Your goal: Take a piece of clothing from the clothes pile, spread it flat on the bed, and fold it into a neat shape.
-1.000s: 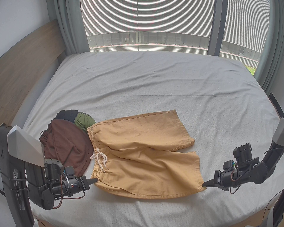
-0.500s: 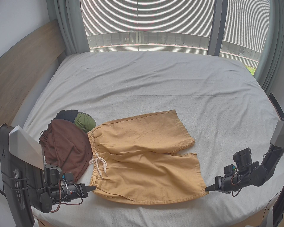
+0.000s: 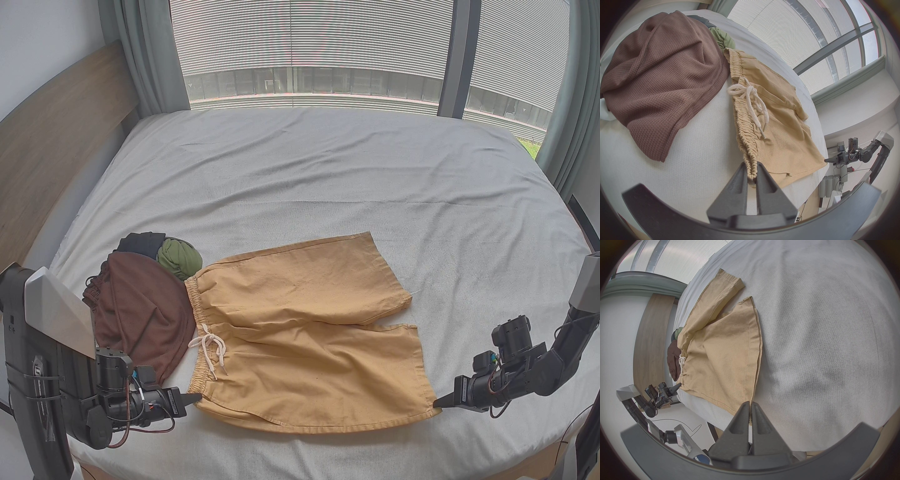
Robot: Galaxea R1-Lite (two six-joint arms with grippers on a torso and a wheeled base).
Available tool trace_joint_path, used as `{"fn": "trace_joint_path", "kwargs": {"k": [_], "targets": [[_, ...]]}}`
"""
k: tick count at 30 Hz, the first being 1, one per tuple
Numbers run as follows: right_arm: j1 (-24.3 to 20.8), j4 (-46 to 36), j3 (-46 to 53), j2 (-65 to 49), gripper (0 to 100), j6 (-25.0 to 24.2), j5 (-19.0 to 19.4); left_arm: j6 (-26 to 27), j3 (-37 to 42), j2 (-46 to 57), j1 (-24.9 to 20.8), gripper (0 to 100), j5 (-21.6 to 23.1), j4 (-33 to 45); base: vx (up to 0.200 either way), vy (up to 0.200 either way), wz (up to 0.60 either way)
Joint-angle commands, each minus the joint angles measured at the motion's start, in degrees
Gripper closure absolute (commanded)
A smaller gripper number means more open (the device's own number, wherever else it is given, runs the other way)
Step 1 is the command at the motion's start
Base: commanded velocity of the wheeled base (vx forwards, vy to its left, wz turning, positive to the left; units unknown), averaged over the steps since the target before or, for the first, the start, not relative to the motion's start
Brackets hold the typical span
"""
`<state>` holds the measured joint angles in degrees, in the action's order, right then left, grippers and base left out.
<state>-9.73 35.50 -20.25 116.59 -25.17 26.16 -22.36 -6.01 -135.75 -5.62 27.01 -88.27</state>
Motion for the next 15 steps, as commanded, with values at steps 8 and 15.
{"fn": "trace_joint_path", "kwargs": {"k": [8,15], "targets": [[0.8,0.6,0.5,0.2,0,2.0,-0.8,0.1,-0.4,0.3,0.3,0,-0.3,-0.2,0.000,0.000,0.00],[4.5,1.4,-5.3,-0.1,0,1.9,-1.0,0.1,-1.7,2.9,3.1,0,-0.9,-0.1,0.000,0.000,0.00]]}}
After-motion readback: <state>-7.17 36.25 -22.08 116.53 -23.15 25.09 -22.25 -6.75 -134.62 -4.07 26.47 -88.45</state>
